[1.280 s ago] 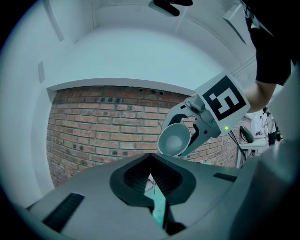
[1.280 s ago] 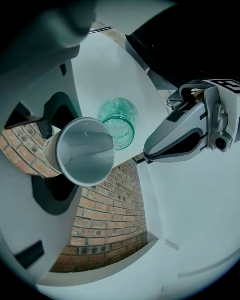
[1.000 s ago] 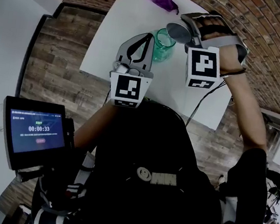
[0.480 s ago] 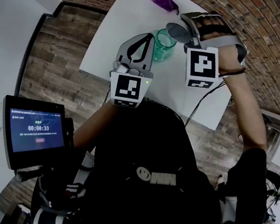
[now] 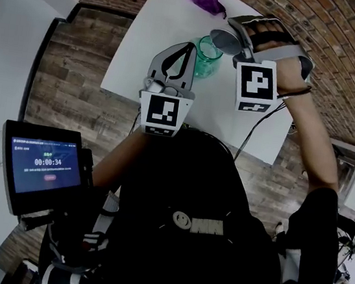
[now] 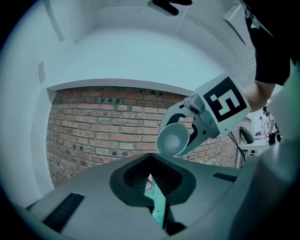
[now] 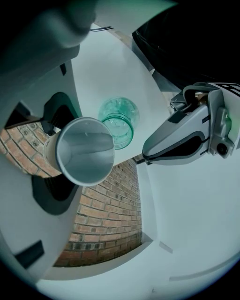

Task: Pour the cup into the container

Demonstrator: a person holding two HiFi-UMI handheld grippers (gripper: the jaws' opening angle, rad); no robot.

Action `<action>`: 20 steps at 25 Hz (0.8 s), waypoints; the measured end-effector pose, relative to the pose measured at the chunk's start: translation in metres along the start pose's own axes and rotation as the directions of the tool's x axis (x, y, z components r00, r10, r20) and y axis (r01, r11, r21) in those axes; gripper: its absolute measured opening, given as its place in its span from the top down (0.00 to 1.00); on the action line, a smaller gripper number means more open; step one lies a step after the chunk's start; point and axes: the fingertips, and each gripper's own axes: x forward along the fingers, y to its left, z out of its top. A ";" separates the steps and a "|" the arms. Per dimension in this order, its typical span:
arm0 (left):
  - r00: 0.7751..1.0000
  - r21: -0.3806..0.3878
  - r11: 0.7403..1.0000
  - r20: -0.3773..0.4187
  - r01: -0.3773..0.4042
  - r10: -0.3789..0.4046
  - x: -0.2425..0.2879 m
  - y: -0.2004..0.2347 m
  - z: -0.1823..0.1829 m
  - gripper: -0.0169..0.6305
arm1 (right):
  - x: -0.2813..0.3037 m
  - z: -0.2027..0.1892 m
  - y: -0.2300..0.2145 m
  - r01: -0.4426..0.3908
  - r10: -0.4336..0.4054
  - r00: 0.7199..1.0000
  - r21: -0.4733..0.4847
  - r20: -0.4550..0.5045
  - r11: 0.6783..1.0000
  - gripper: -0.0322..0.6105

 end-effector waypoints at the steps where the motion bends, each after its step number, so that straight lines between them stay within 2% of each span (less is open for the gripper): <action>1: 1.000 0.001 1.000 -0.001 0.001 -0.001 0.000 -0.001 0.000 0.98 | 0.000 0.000 0.001 -0.001 0.001 1.000 0.001 0.001 1.000 0.53; 7: 1.000 0.005 1.000 -0.011 0.013 -0.013 0.000 -0.003 -0.005 0.98 | 0.000 0.001 0.004 -0.007 0.007 1.000 0.016 0.004 1.000 0.53; 11: 0.997 0.006 0.998 -0.041 0.064 -0.064 0.004 -0.011 -0.013 0.98 | 0.000 0.002 0.005 -0.015 0.015 1.000 0.044 0.013 0.999 0.53; 16: 0.987 0.032 0.988 -0.061 0.152 -0.150 0.002 -0.026 -0.020 0.73 | 0.000 0.007 0.008 -0.029 0.026 0.999 0.077 0.034 0.997 0.53; 20: 0.970 0.074 0.973 -0.122 0.219 -0.209 0.009 -0.033 -0.039 0.51 | 0.003 0.007 0.010 -0.041 0.035 0.998 0.115 0.052 0.992 0.53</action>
